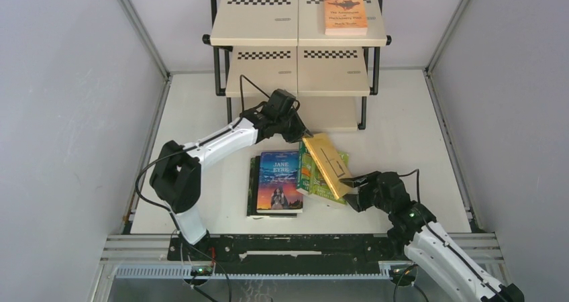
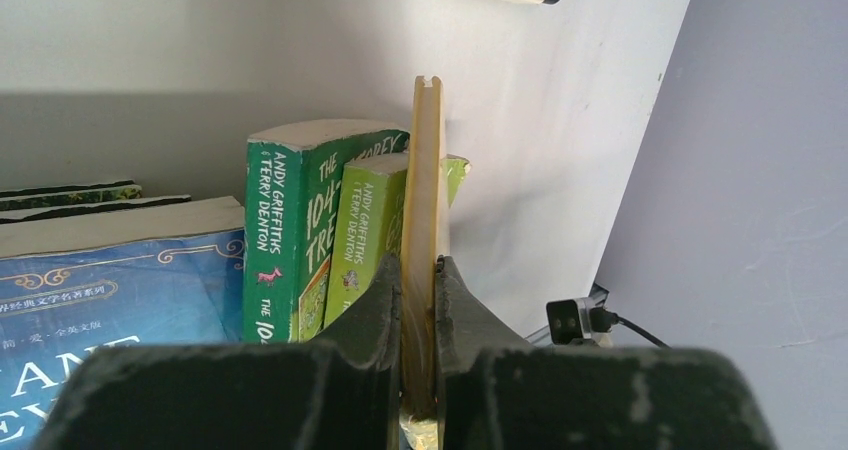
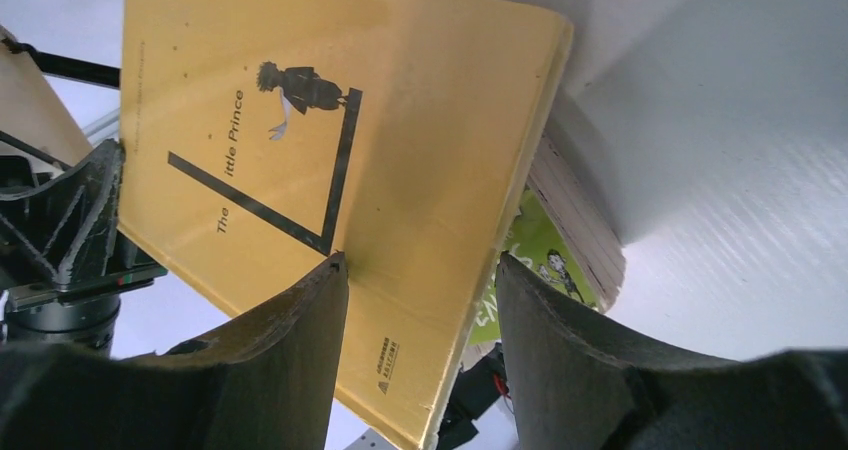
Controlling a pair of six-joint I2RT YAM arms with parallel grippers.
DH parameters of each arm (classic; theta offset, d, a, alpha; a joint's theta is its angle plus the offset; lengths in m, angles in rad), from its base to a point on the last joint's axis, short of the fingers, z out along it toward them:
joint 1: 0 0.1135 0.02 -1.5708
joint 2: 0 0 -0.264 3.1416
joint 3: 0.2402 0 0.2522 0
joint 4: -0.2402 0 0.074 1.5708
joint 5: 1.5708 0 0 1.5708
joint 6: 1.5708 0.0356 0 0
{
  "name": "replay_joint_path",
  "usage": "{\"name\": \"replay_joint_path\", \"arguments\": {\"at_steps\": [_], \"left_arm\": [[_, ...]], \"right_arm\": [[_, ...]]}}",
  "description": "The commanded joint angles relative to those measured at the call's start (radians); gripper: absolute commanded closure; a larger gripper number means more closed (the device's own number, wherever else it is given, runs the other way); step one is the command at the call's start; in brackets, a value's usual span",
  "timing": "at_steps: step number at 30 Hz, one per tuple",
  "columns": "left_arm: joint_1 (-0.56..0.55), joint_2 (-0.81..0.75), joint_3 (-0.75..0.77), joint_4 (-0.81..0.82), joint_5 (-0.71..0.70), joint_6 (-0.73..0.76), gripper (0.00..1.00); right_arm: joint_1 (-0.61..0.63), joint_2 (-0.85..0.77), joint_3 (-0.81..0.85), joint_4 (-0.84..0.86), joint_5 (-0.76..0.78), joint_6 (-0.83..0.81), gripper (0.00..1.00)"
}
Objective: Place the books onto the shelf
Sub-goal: Pick up the book from the center of the board.
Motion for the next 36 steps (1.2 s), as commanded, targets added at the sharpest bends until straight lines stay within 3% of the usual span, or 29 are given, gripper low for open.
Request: {"name": "replay_joint_path", "arguments": {"at_steps": [1, 12, 19, 28, 36], "left_arm": [[0.016, -0.053, -0.021, 0.04, 0.045, -0.05, 1.0], [0.029, -0.082, -0.053, 0.047, 0.095, -0.059, 1.0], [0.035, -0.104, -0.077, 0.045, 0.121, -0.043, 1.0], [0.034, -0.136, -0.13, 0.061, 0.131, -0.03, 1.0], [0.034, -0.213, -0.19, 0.082, 0.122, -0.035, 1.0]], "right_arm": [[0.069, 0.002, -0.037, 0.132, 0.075, 0.108, 0.37], [0.24, -0.031, -0.135, 0.266, 0.328, 0.265, 0.41], [0.345, -0.133, -0.13, 0.157, 0.516, 0.335, 0.69], [0.4, -0.176, -0.082, 0.073, 0.605, 0.353, 0.98], [0.43, -0.226, -0.019, 0.016, 0.676, 0.31, 1.0]]}}
